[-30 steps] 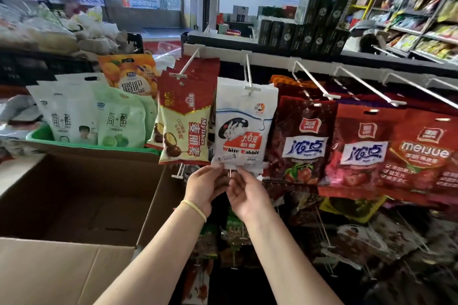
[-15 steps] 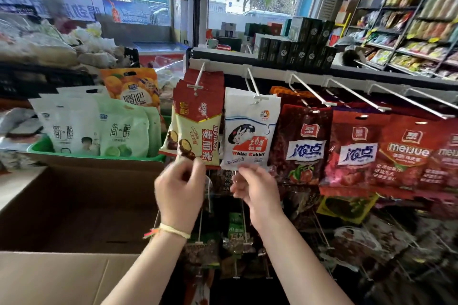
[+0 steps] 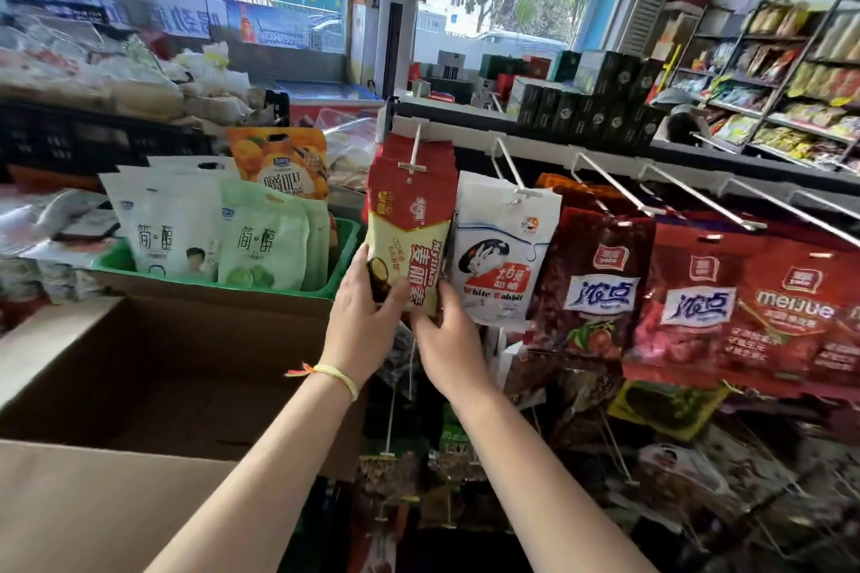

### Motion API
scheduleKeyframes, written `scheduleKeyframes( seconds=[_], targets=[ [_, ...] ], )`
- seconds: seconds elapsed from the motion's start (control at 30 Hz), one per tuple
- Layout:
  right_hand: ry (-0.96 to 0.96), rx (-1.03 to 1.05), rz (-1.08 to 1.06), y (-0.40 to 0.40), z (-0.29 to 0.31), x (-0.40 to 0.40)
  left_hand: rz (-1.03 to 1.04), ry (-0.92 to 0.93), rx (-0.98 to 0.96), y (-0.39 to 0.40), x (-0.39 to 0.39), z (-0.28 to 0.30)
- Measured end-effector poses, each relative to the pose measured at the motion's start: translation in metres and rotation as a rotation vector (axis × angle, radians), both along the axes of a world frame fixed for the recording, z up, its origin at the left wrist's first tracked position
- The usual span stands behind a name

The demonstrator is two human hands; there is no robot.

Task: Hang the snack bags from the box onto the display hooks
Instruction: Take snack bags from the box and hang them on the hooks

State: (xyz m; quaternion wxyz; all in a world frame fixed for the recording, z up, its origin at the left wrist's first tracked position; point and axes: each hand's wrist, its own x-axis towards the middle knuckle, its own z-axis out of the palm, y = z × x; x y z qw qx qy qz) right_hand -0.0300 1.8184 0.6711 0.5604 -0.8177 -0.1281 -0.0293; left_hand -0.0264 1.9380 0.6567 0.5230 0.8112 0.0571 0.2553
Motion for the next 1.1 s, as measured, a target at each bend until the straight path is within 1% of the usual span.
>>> scheduleKeyframes(
  seconds=[0.1,0.17,0.23,0.27,0.3,0.33,0.37,0.4,0.47,0.6,0.67,0.77,0.87,1.0,1.1],
  targets=[
    [-0.028,-0.027,-0.017,-0.005,0.006,0.000,0.035,0.022,0.021,0.000,-0.002,0.003],
    [-0.120,-0.082,-0.095,-0.014,0.012,0.000,0.157,-0.046,0.127,-0.003,-0.009,0.009],
    [-0.280,-0.154,-0.225,-0.028,0.021,0.003,0.295,-0.254,0.339,-0.010,-0.019,0.018],
    [-0.376,-0.196,-0.295,-0.036,0.027,0.006,0.320,-0.378,0.440,-0.015,-0.021,0.021],
    [-0.467,-0.248,-0.362,-0.045,0.032,0.012,0.294,-0.475,0.534,-0.021,-0.020,0.027],
    [-0.538,-0.302,-0.414,-0.054,0.039,0.019,0.229,-0.535,0.627,-0.027,-0.018,0.033],
    [-0.583,-0.347,-0.450,-0.062,0.045,0.027,0.154,-0.554,0.715,-0.034,-0.013,0.040],
    [-0.608,-0.380,-0.469,-0.069,0.051,0.035,0.091,-0.539,0.791,-0.040,-0.008,0.047],
    [-0.627,-0.430,-0.461,-0.079,0.065,0.051,0.043,-0.444,0.922,-0.050,0.009,0.061],
    [-0.586,-0.554,-0.322,-0.088,0.093,0.078,0.026,-0.155,1.152,-0.063,0.047,0.091],
    [-0.532,-0.627,-0.232,-0.089,0.101,0.091,0.005,-0.063,1.219,-0.066,0.063,0.103],
    [-0.477,-0.726,-0.151,-0.089,0.107,0.107,-0.036,0.048,1.240,-0.069,0.079,0.114],
    [-0.473,-0.742,-0.138,-0.091,0.109,0.116,-0.046,0.047,1.247,-0.070,0.085,0.115],
    [-0.552,-0.677,-0.160,-0.095,0.104,0.121,-0.041,-0.021,1.220,-0.070,0.080,0.112],
    [-0.580,-0.666,-0.165,-0.097,0.101,0.121,-0.025,-0.041,1.216,-0.070,0.079,0.107]
  ],
)
